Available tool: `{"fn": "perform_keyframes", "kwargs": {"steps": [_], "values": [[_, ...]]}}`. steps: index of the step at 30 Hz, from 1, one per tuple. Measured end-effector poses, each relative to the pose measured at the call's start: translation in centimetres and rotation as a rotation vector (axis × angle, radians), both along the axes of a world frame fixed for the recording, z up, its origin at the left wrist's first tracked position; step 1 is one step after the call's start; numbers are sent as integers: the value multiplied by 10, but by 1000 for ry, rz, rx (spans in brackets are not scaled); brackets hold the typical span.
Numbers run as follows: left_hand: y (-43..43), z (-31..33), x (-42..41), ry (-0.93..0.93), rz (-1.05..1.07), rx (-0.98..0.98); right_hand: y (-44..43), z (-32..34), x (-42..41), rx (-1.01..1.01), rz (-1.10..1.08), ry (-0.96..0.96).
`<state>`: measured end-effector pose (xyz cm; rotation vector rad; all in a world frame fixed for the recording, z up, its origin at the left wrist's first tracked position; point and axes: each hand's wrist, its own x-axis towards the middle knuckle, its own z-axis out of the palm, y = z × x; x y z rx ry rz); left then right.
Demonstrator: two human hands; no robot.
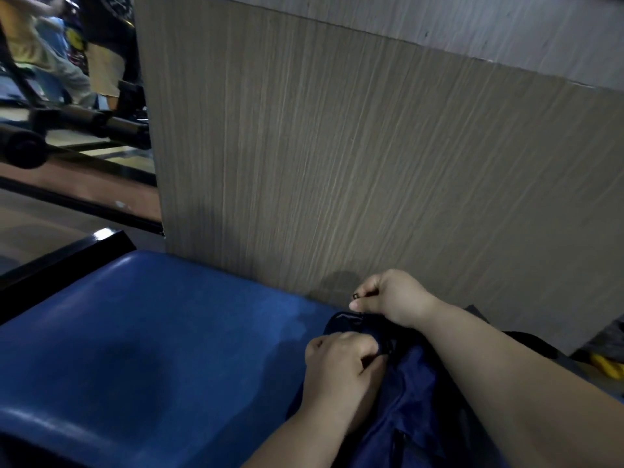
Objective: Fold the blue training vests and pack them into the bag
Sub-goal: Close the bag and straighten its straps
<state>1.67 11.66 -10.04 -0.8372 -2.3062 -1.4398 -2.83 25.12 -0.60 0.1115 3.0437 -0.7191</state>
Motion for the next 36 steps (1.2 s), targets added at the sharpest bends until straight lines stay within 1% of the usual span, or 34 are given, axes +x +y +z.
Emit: {"fn": "perform_keyframes", "kwargs": {"steps": [3,6,10,14,16,17,23,25,27,28,31,32,34,36], "values": [[0,-4,-1,66,-12,0,-5,0,-9,96,38,-90],[-2,-4,-2,80,-52,-11,-9,2,-15,147,84,-168],[-5,2,1,38,-43,48,-8,17,-21,110,165,-267],[-6,6,4,17,-22,58,6,28,-20,-49,170,-380],[-6,5,1,32,-35,44,13,25,-21,-70,169,-369],[-6,3,0,39,-40,40,14,22,-21,-42,165,-344],[-1,5,5,125,-139,34,-8,6,-27,293,246,-120],[-3,4,4,75,-158,56,-16,-3,-31,379,244,-100],[-5,3,1,-36,-123,72,-21,-17,-33,429,211,-97],[-6,3,1,-101,-82,65,-22,-22,-33,413,184,-105],[-10,0,-4,-240,46,70,-19,-18,-26,273,106,-175],[-12,-2,-7,-264,73,90,-15,-12,-19,281,92,-207],[-15,-6,-16,-306,111,115,0,-4,1,419,56,-248],[-18,-8,-23,-396,122,144,19,0,32,565,-13,-278]]}}
